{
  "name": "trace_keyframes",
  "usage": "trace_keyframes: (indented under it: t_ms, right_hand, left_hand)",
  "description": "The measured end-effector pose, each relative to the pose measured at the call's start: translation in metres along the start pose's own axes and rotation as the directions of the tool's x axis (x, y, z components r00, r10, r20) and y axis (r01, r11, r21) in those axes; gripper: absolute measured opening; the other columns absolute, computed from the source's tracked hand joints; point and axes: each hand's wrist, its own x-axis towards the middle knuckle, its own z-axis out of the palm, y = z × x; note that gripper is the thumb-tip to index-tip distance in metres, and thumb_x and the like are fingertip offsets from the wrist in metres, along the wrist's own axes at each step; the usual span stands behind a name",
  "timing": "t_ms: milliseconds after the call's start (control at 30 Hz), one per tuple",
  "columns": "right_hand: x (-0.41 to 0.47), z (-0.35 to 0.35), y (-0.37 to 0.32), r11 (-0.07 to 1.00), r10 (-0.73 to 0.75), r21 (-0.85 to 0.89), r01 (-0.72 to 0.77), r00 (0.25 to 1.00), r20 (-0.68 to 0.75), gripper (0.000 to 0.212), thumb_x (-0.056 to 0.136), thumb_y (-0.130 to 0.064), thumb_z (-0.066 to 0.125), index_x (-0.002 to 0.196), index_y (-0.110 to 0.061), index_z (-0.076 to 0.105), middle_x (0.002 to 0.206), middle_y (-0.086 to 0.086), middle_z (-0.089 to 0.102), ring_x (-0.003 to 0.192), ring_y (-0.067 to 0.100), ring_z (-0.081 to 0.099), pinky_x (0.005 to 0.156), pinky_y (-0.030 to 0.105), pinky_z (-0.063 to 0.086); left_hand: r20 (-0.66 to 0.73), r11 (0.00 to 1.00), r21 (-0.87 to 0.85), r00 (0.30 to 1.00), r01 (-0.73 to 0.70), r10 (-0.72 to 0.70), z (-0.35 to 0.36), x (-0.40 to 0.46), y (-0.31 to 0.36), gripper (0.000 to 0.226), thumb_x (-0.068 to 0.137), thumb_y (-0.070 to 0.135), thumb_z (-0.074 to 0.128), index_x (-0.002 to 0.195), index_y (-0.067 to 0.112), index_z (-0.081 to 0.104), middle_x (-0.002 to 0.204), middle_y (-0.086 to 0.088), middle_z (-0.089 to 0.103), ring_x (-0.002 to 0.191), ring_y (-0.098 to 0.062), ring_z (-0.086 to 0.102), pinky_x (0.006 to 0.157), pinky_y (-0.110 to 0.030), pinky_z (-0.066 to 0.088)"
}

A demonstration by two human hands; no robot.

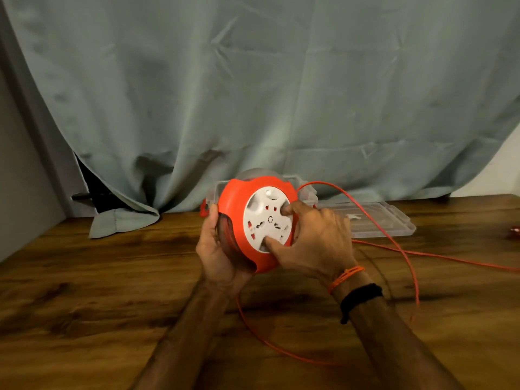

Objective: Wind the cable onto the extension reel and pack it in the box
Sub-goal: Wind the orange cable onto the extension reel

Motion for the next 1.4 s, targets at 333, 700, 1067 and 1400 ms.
trace_keyframes:
  t_ms: [333,700,1067,1400]
  right_hand:
    - [-0.001,0.015,-0.026,0.875,0.381,0.279,-0.395,0.919,0.105,0.073,0.065,-0.083,0.052,0.049,-0.012,0.061,0.053,-0.004,0.064,0.062,0.014,0.065,0.054,0.031,0.053]
    - [0.01,-0.011,0.007,0.993,-0.117,0.017,0.116,0.978,0.171,0.065,0.072,-0.053,0.062,0.131,-0.033,0.045,0.071,-0.009,0.052,0.085,0.026,0.062,0.079,0.038,0.05]
    - [0.007,-0.009,0.007,0.99,-0.112,-0.062,0.124,0.979,0.169,0.067,0.074,-0.053,0.064,0.135,-0.032,0.046,0.107,0.005,0.069,0.1,0.029,0.06,0.087,0.039,0.044]
    - [-0.008,0.017,-0.036,0.877,0.413,0.242,-0.415,0.909,0.061,0.063,0.065,-0.075,0.053,0.056,-0.013,0.053,0.065,0.0,0.058,0.072,0.026,0.057,0.061,0.031,0.04]
  left_hand:
    - [-0.08,0.998,0.035,0.995,-0.053,0.056,0.002,-0.001,-0.003,0.069,0.085,0.054,0.044,0.131,0.005,0.061,0.132,-0.027,0.062,0.12,-0.041,0.061,0.108,-0.058,0.041]
    - [-0.011,0.999,-0.038,1.0,0.015,-0.015,0.0,-0.002,0.003,0.066,0.098,0.057,0.027,0.124,0.013,0.069,0.122,-0.017,0.071,0.111,-0.034,0.069,0.088,-0.048,0.058]
    - [0.031,0.997,0.006,0.996,0.08,-0.08,0.001,-0.004,0.0,0.068,0.096,0.058,0.026,0.106,0.017,0.079,0.117,-0.015,0.074,0.106,-0.032,0.071,0.089,-0.049,0.058]
    - [-0.103,0.997,0.034,0.992,-0.067,0.071,0.009,-0.004,-0.006,0.059,0.099,0.042,0.035,0.08,0.014,0.083,0.09,-0.012,0.079,0.082,-0.022,0.077,0.067,-0.032,0.062]
